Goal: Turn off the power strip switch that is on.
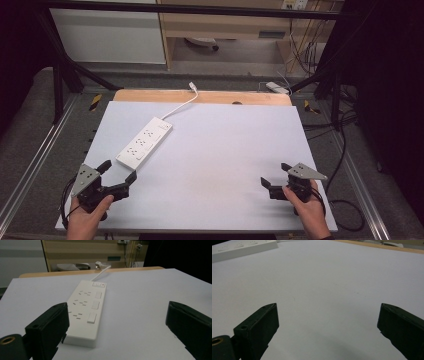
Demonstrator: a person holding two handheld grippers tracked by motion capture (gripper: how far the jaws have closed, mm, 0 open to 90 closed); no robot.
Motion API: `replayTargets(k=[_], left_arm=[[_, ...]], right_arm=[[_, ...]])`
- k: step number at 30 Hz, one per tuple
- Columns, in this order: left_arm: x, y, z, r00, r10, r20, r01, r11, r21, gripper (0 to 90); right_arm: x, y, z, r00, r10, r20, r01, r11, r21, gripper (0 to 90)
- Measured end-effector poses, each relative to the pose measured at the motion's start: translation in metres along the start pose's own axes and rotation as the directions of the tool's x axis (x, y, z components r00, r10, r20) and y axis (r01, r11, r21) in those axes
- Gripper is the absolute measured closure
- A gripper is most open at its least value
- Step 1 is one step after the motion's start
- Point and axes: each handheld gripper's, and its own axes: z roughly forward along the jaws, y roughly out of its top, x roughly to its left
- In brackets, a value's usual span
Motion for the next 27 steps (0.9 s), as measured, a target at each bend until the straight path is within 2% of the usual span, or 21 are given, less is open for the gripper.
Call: replayTargets(k=[14,22,27], left_arm=[[-0.004,0.005,-0.004,0.9999,0.011,0.006,-0.011,0.9991,-0.041,4.8],[-0.006,0.009,-0.002,0.9999,0.004,0.016,-0.003,0.9993,-0.037,5.1],[-0.003,0.011,0.0,0.9994,-0.025,0.023,0.026,0.999,-0.036,5.3]], right_arm=[[-0.003,0.002,-0.002,0.9997,0.016,0.017,-0.015,1.0,-0.025,3.3],[-0.005,0.003,-0.002,0.9993,0.029,0.025,-0.028,0.999,-0.032,3.2],[-0.006,0.003,-0.001,0.9992,0.033,0.024,-0.032,0.999,-0.037,3.3]])
